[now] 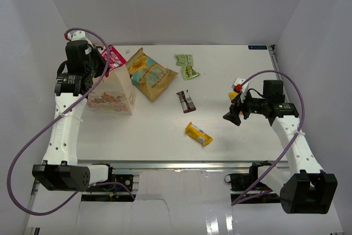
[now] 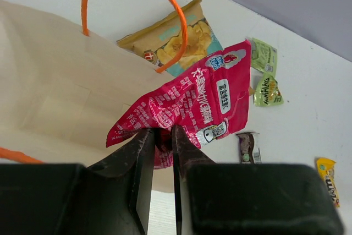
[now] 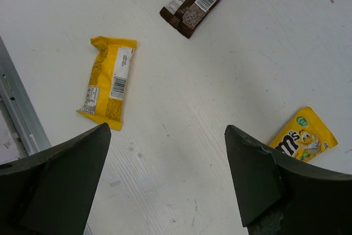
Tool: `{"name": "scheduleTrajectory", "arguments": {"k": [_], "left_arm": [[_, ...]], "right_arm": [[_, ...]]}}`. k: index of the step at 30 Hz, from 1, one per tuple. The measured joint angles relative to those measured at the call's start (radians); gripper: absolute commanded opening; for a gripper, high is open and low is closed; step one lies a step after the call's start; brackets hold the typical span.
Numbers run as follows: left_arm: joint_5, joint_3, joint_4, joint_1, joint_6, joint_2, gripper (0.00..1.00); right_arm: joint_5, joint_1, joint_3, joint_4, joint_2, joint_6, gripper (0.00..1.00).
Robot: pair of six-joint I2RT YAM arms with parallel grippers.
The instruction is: Place the snacks into the paper bag
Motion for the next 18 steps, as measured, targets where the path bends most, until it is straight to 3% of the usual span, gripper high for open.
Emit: {"name": "scheduleTrajectory", "arguments": {"k": [9,18], "left_arm": [[-0.062,-0.016,-0.003,0.0,0.0,0.0,0.27],[-0.089,-0.029,-0.004,0.0,-0.006,0.0,0.53]], "right_arm": [[-0.061,0.005,0.0,0.004,0.002,0.013,0.9],[-0.07,0.006,0.0,0.004,0.002,0.014,0.9]]}}
